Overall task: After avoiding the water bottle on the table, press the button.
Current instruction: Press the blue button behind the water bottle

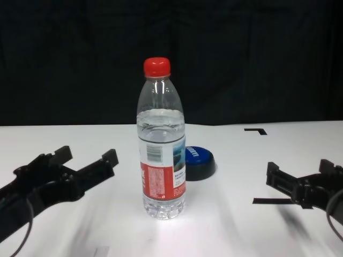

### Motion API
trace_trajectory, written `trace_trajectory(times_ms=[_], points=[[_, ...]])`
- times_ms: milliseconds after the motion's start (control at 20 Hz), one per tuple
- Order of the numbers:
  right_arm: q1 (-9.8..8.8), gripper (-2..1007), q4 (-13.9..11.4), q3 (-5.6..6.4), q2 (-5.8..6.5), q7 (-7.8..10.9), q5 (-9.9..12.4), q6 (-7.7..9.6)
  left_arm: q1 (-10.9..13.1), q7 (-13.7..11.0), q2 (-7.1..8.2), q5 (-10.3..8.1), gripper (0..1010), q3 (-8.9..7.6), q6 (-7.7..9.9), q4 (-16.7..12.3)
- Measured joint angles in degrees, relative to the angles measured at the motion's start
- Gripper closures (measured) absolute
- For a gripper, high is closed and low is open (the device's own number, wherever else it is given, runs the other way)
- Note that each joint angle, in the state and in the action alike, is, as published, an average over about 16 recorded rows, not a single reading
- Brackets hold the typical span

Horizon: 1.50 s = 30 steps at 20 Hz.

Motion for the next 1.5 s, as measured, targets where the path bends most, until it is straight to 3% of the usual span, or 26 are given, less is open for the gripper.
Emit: trace_trajectory(times_ms=[550,1500], points=[[0.00,2,0.00,0.00,0.00,0.00,0.00,0.00,-2.58,-0.66,0.79,2.41,7,2.30,-1.22,2.56],[0.00,2,0.00,0.00,0.00,0.00,0.00,0.00,-7.53,-2.10,0.15,2.36,7,5.40,-1.69,6.80]])
